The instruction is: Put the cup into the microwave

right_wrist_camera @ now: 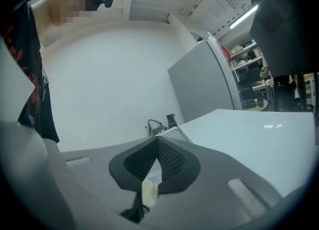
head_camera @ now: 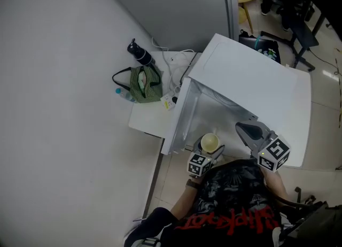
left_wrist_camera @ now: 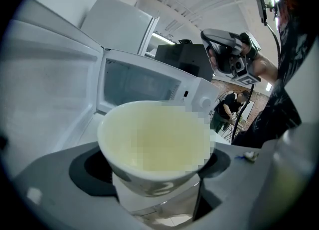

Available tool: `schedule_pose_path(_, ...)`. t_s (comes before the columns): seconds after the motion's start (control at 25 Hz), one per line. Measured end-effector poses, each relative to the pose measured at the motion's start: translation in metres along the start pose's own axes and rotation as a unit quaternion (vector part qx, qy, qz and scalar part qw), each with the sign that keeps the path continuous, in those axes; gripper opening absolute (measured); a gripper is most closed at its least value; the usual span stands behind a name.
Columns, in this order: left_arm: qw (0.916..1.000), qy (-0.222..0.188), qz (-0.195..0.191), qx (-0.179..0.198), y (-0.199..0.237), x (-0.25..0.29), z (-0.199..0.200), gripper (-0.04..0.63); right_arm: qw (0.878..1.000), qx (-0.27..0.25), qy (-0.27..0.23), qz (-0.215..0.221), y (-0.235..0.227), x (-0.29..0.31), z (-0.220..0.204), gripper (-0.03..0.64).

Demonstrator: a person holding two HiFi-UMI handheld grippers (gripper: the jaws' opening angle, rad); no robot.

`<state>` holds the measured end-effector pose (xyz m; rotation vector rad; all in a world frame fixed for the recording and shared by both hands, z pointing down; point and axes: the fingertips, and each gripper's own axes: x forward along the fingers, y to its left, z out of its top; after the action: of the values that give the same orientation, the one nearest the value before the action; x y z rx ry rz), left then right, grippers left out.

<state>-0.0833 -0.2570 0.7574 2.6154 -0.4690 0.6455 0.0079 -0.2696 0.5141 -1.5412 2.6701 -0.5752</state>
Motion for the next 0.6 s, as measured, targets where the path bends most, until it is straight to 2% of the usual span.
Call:
schedule_pose_path(0.4,0.9981,-0.038,-0.024,0.042,-0.010,0.001,0.051,0.456,1.000,0.000,-0.010,-0.016,-0.006,-0.005,0.005,0.000)
schedule_pose_path(0.6,0.9968,-0.039,-0.035,0.060,-0.010,0.019,0.064,0.456,0.999,0.001,-0.009,-0.031,-0.012,-0.015,0.003,0.000)
